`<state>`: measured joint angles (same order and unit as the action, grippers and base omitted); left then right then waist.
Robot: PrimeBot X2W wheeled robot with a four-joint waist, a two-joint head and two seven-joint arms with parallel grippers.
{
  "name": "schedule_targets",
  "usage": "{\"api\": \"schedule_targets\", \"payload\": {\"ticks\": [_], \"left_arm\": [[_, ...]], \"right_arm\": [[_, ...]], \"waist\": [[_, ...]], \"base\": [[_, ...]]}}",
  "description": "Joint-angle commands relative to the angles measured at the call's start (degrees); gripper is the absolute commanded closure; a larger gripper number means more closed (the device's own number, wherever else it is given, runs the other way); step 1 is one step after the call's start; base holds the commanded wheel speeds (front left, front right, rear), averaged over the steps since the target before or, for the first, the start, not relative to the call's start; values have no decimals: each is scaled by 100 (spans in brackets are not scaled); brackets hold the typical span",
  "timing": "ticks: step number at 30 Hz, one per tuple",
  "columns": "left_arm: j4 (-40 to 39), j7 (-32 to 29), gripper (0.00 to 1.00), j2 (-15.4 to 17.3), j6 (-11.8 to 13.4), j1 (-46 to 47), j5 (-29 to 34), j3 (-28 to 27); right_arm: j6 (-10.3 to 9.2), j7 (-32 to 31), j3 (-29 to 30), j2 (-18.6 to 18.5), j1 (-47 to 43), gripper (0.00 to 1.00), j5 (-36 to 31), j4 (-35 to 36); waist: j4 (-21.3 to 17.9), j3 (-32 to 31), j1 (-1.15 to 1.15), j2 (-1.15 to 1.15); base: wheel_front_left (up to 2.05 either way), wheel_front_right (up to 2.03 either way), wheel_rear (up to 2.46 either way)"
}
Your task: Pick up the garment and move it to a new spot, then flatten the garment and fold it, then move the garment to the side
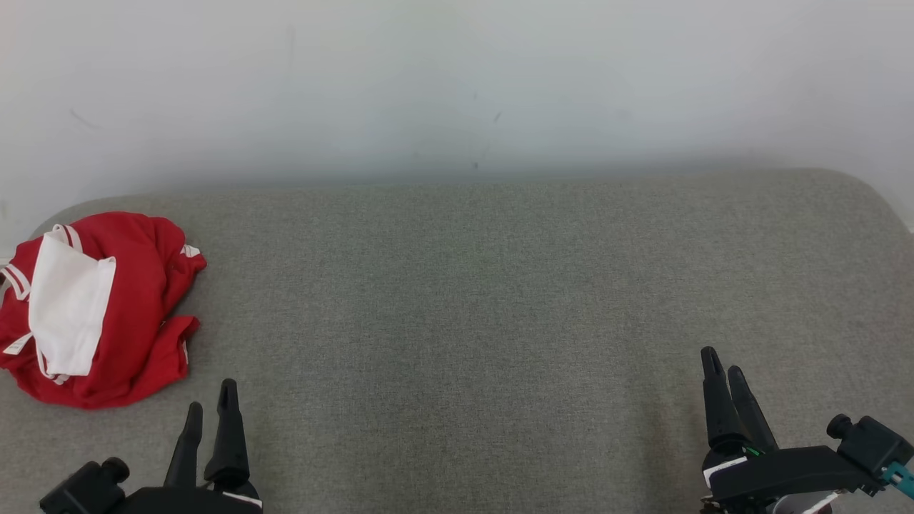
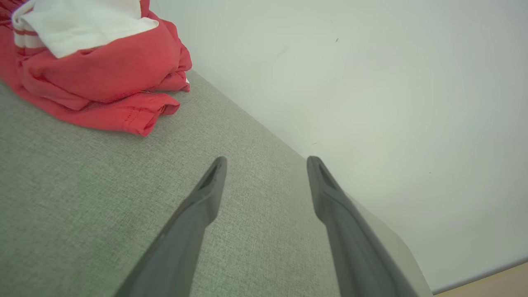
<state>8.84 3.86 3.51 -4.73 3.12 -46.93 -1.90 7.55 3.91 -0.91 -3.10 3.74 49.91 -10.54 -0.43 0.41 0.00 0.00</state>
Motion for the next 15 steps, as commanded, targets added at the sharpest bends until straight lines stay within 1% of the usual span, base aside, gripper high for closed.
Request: {"api": "schedule_targets", "payload": {"ticks": [1,12,15], "left_arm": [[-99,66,0,64,-9,-11,263,58],[-185,263,0,142,53,-110,1059,201],[-196,296,0,156,58,-125,1204,227]], "right_arm": [[-4,67,-44,-53,102,0,-245,70],[-5,264,-139,-72,62,0,-1159,-47],[-6,298,-154,-73,68,0,-1306,-51]], "waist": [[5,-4,0,0],[18,-41,0,0],[18,-46,0,0]], "base": [[0,0,0],[0,0,0],[0,0,0]]}}
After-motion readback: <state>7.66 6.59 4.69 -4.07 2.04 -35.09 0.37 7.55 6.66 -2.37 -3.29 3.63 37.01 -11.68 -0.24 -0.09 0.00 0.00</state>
